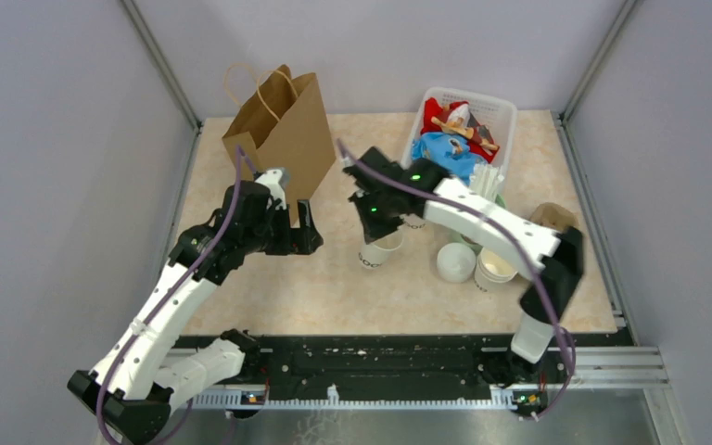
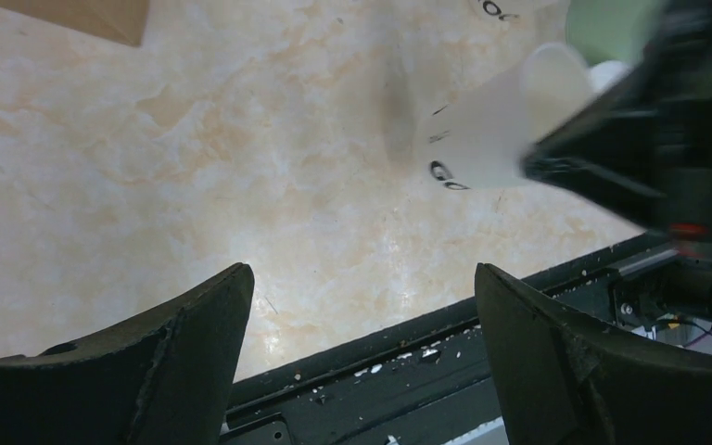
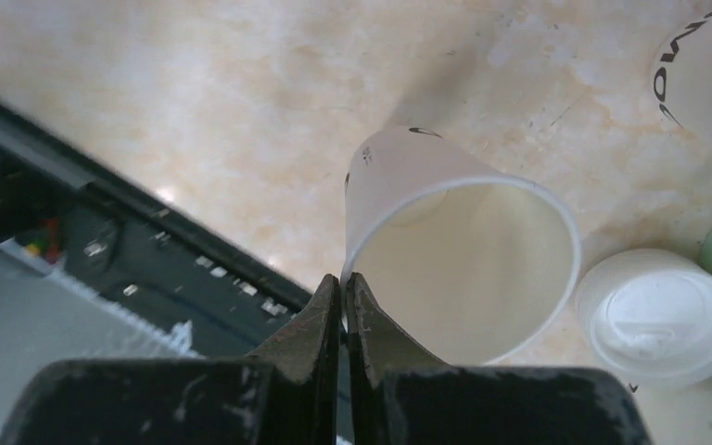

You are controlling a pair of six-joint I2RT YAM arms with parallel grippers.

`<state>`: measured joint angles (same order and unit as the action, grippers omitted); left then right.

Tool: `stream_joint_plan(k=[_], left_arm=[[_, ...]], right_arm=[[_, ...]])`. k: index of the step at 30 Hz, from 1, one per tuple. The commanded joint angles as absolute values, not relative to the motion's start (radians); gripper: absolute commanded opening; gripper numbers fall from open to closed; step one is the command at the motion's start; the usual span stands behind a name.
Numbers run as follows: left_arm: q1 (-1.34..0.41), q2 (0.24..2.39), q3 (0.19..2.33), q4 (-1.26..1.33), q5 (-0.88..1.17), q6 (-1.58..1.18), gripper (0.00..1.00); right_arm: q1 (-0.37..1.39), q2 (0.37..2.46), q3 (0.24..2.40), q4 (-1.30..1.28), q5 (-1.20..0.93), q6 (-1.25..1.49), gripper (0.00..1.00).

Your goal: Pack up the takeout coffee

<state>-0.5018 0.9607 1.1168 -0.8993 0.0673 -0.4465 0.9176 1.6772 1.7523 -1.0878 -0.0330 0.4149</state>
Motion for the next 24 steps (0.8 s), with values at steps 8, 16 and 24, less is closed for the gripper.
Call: stream_joint_plan(k=[8,16,24], left_arm=[[-0.498,0.867,1.145,-0.915,-0.071,-0.486,0.95],[-0.498,0.872,1.14,-0.917,-0.066,-0.482,0.95],[-0.498,0.889,1.139,-0.899,-0.052,-0.479,0.95]], right_arm=[[1.102,1.961,1.838,-1.123,0.26,0.429,0.0],[1.098,1.845,1.916,-1.177,0.232,0.447,0.64],[0.876,1.585,1.699,-1.203,0.278,0.478,0.66]])
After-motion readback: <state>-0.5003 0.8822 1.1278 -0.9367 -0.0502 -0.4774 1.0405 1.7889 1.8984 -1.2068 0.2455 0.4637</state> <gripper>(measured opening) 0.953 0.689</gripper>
